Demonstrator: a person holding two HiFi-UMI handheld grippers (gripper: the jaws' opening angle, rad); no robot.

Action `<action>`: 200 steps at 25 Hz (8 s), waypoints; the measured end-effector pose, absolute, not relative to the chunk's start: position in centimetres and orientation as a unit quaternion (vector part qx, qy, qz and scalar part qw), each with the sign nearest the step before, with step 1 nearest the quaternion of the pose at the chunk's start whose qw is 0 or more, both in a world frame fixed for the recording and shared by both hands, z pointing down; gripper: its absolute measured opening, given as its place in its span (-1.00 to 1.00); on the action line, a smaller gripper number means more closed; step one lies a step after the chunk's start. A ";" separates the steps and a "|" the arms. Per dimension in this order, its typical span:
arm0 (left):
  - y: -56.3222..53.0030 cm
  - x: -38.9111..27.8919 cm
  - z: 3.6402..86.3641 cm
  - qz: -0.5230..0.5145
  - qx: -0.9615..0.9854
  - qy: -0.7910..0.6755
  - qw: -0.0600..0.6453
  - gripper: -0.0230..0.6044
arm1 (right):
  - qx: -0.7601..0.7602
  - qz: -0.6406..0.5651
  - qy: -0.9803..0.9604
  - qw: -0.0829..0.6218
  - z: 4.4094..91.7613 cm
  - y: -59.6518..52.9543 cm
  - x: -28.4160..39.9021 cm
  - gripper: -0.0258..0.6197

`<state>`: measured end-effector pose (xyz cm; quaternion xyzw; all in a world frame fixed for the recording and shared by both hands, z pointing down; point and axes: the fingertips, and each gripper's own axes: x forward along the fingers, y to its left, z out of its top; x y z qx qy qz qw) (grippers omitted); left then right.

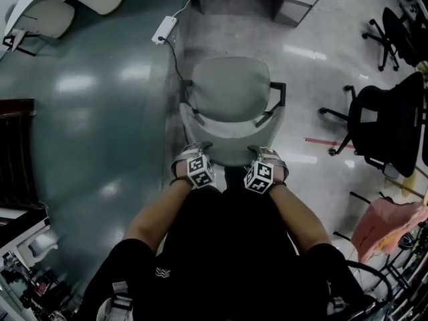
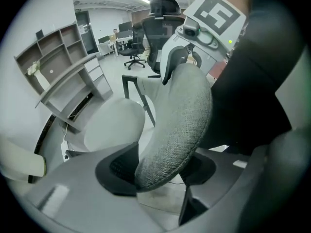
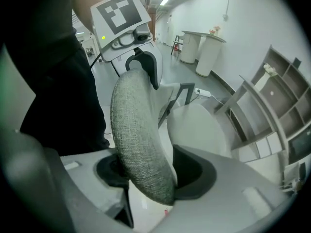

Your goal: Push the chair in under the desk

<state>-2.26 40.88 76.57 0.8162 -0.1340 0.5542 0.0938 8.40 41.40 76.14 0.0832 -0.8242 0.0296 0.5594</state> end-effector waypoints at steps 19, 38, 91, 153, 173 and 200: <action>35.5 -5.3 75.8 0.577 0.806 -0.085 0.100 -0.18 | 0.063 0.048 -0.837 0.541 75.3 36.9 4.9 -0.24; 25.1 -3.3 75.9 0.563 0.817 -0.077 0.094 -0.19 | 0.093 0.068 -0.805 0.582 76.2 26.4 7.3 -0.24; -8.4 -3.4 74.9 0.580 0.803 -0.082 0.110 -0.18 | 0.069 0.061 -0.822 0.562 74.9 -7.1 7.3 -0.25; -22.5 -4.0 77.3 0.577 0.806 -0.074 0.113 -0.09 | 0.021 0.049 -0.824 0.564 77.5 -21.0 6.6 -0.24; -22.9 -6.0 69.4 0.475 0.829 -0.219 0.198 -0.11 | 0.086 0.220 -0.838 0.491 72.2 -20.5 8.7 -0.17; -37.6 -6.7 48.5 0.235 0.867 -0.437 0.033 -0.62 | 0.395 0.108 -0.893 0.188 52.5 -39.2 11.6 -0.26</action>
